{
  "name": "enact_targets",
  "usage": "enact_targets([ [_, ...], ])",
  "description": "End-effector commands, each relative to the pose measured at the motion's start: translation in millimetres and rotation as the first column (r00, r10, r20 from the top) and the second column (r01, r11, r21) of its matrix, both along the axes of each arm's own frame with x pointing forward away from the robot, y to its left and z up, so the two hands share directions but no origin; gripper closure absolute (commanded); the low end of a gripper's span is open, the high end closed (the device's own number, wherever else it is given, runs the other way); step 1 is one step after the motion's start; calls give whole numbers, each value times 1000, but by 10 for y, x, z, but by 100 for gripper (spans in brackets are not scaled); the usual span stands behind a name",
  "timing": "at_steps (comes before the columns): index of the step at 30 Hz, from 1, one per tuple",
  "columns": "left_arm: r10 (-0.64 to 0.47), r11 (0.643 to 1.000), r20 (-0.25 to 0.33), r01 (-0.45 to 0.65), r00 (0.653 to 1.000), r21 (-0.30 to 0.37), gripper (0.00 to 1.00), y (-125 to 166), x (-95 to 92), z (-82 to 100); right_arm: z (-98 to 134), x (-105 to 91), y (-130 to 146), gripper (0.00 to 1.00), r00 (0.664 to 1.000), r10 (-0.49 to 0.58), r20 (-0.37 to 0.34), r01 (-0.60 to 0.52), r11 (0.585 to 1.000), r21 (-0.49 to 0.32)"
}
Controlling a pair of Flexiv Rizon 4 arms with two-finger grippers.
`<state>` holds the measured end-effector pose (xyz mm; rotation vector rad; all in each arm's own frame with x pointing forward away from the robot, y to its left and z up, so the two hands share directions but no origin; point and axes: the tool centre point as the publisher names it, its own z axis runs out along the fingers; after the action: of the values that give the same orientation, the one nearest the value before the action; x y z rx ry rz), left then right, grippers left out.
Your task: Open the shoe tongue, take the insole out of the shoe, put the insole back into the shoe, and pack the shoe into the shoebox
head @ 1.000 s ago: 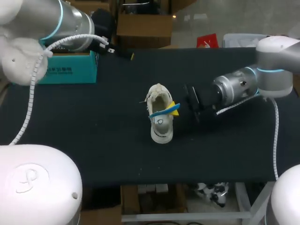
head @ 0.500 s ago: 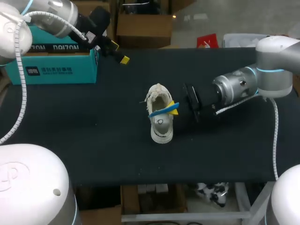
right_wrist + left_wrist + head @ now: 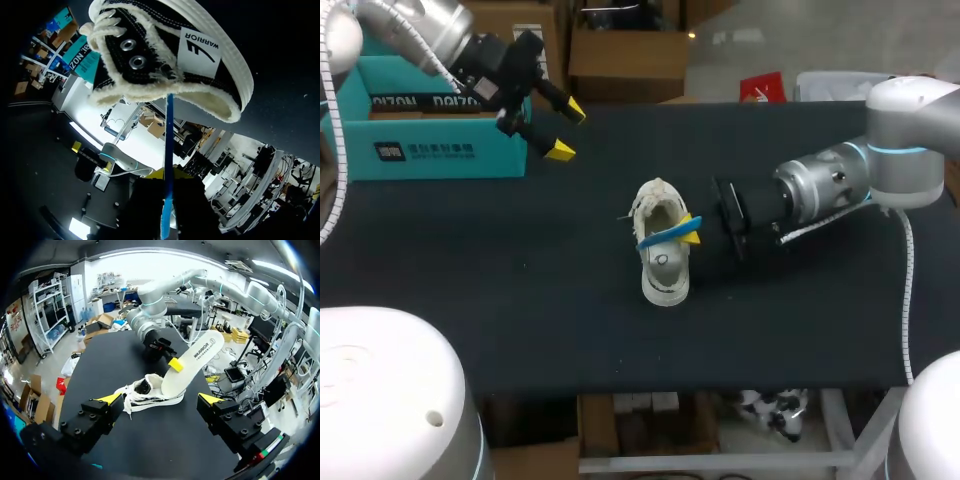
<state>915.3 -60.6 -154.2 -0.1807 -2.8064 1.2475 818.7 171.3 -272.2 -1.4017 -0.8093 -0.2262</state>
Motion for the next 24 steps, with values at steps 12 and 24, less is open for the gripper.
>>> enact_targets([
  [12,-359,933,-44,356,932,-54,0,75,16,-146,32,-61,-75,100,999,-9,-36,9,1000,3],
  [24,-488,870,-7,486,873,-81,0,-1,12,-213,45,-190,-110,100,997,-7,-81,8,1000,3],
])
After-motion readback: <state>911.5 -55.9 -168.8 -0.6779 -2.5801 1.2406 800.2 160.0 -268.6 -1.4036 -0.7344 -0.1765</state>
